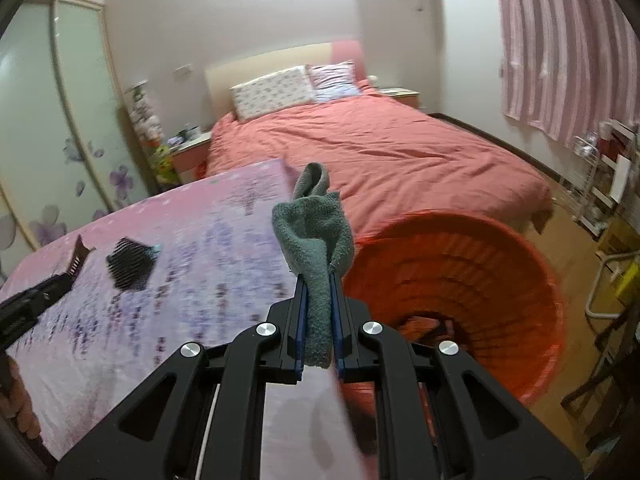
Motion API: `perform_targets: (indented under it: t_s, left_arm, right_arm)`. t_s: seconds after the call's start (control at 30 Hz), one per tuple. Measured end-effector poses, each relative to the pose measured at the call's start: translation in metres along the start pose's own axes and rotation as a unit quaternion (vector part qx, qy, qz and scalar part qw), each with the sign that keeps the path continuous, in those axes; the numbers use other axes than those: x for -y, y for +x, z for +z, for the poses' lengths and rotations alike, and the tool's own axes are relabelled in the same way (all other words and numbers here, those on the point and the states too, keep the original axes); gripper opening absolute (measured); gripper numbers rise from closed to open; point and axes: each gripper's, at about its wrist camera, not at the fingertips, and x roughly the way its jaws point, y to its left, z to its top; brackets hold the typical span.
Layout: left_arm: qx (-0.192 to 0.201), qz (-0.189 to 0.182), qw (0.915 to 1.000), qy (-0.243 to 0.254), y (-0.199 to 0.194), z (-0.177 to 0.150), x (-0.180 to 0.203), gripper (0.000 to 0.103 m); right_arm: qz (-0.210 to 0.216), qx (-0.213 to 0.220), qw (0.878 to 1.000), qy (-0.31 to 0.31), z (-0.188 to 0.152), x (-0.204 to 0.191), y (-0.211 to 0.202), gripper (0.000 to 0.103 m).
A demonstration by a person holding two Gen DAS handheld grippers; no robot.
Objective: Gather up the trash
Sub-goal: 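Carry the green sock and claw clip over the orange basket and release both, then grasp the black mesh pad with the right tool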
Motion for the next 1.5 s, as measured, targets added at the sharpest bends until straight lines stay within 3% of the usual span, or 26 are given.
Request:
perform_targets:
  t_s: [0.3,0.53,0.57,0.63,0.77,1.0,1.23,1.5]
  left_arm:
    - [-0.009,-0.118,0.9922,0.039,0.024,0.012,0.121,0.033]
    - [-0.049,-0.149,0.9836,0.089,0.066,0.002,0.199,0.035]
    - [-0.057,-0.139,0.9843,0.093,0.075,-0.002,0.204,0.038]
    - [-0.067,-0.121,0.9861,0.092,0.088,-0.006,0.206,0.063]
    - [-0.078,-0.100,0.9894,0.070,0.102,-0.011,0.185,0.065]
    - [-0.057,-0.049,0.9957,0.054,0.078,-0.015,0.122,0.071]
    - [-0.039,0.062,0.9968,0.032,0.043,-0.029,0.025,0.076]
    - [-0.041,0.150,0.9870,-0.040,0.009,-0.047,-0.104,0.076]
  right_arm:
    - [-0.018,-0.004,0.998,0.054,-0.002,0.063,0.006,0.011]
    - [-0.019,-0.009,0.997,0.077,0.000,0.094,0.019,0.015]
    - [-0.021,-0.015,0.997,0.077,-0.001,0.096,0.022,0.022]
    - [-0.024,-0.027,0.996,0.078,-0.007,0.102,0.030,0.032]
    - [-0.029,-0.036,0.996,0.073,-0.018,0.102,0.033,0.047]
    - [-0.010,-0.028,0.998,0.049,-0.010,0.073,0.024,0.049]
    - [0.053,-0.056,0.997,-0.004,-0.008,-0.023,0.041,0.049]
    - [0.125,-0.095,0.985,-0.076,-0.008,-0.167,0.079,0.042]
